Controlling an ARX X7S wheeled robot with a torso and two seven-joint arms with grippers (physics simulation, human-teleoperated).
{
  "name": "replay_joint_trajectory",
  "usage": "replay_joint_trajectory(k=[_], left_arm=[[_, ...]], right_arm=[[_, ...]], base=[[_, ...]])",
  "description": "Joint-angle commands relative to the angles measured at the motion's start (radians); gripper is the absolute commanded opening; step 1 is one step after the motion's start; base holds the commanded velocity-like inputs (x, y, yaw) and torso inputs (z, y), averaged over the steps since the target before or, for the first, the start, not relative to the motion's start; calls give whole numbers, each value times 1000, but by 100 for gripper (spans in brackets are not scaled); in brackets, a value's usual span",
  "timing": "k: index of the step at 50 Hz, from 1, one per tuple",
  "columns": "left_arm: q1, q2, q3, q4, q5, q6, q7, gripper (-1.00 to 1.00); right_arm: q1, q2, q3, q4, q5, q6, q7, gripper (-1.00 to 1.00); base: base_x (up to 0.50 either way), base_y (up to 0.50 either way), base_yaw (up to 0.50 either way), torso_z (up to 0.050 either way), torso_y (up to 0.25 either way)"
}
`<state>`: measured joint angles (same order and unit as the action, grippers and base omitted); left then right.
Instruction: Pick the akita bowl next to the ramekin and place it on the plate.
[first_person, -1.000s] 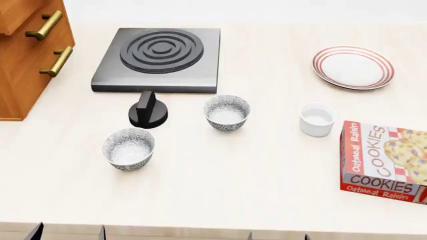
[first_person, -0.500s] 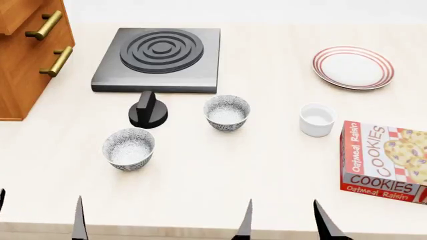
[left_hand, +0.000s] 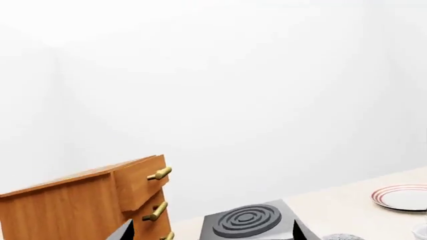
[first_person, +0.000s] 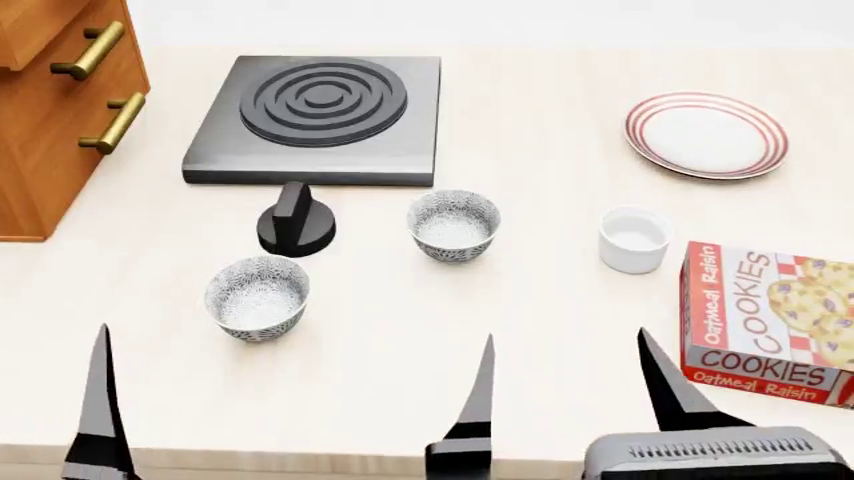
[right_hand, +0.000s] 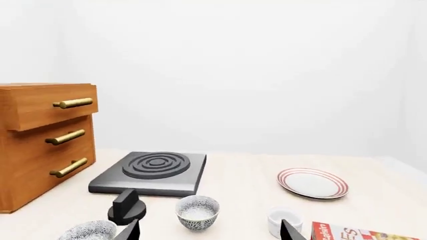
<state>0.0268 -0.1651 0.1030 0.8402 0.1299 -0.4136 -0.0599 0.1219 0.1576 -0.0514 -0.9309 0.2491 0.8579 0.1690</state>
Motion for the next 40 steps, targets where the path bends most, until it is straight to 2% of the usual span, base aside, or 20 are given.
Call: replay_joint_trajectory(k=[1, 5, 8, 11, 13, 21, 40], left_arm=[[-39, 3, -38, 150, -25, -162, 63, 100], [-59, 3, -43, 190, -27, -204, 65, 100], [-68, 13, -49, 206, -22, -220, 75, 100], [-72, 74, -76, 207, 30, -209, 152, 100], [-77, 159, -109, 207, 102, -188, 259, 100], [-82, 164, -112, 207, 98, -185, 272, 100], [-83, 164, -119, 207, 94, -187, 274, 100]], right_arm=[[75, 78, 44, -116, 201, 136, 140, 100], [122, 258, -9, -116, 460, 58, 406, 100], [147, 346, -56, -115, 559, -9, 527, 100], [159, 387, -80, -113, 591, -45, 576, 100], [176, 418, -99, -114, 630, -67, 618, 100], [229, 475, -160, -110, 686, -102, 692, 100], [270, 534, -236, -110, 699, -191, 747, 100]], base=[[0, 0, 0, 0, 0], [0, 0, 0, 0, 0], [0, 0, 0, 0, 0], [0, 0, 0, 0, 0], [0, 0, 0, 0, 0], [0, 0, 0, 0, 0], [0, 0, 0, 0, 0]])
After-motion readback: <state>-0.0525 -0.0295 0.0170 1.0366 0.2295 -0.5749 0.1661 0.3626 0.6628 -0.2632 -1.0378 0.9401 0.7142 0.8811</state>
